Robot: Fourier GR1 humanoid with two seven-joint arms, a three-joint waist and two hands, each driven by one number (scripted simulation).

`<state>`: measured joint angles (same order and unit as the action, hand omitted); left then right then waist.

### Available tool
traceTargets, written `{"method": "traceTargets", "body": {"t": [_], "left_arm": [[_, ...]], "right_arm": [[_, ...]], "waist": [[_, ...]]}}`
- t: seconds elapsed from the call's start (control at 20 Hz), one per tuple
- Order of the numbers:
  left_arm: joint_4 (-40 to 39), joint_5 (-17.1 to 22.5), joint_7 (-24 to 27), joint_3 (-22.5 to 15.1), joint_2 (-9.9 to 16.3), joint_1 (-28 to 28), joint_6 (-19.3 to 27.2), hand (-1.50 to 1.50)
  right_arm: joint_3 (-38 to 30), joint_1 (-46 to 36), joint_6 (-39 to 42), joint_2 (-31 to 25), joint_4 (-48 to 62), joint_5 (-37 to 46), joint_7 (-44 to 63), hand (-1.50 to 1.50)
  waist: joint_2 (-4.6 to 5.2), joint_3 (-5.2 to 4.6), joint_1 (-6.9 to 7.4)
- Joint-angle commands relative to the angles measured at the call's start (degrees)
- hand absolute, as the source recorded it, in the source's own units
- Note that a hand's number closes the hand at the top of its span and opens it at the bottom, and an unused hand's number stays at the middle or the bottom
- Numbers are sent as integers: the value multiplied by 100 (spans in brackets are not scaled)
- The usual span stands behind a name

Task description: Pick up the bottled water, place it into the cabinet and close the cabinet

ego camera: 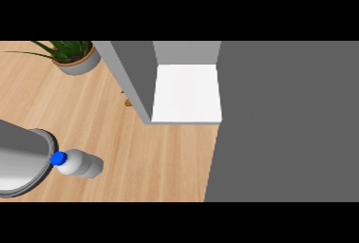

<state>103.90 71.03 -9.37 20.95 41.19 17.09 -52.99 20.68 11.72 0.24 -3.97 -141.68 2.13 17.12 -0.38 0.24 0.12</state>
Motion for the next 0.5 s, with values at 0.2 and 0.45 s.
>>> {"method": "traceTargets", "body": {"t": [0.2, 0.45], "left_arm": [[-539, -1235, -154, 141, -673, -447, -366, -150], [-1109, -1572, -231, 263, -569, -989, -288, -150]], "right_arm": [[600, -171, -390, 138, -365, 720, 434, -150], [529, -241, -382, 29, -39, 629, 98, -150]], "waist": [[31, -33, -59], [54, -34, -146]]}}
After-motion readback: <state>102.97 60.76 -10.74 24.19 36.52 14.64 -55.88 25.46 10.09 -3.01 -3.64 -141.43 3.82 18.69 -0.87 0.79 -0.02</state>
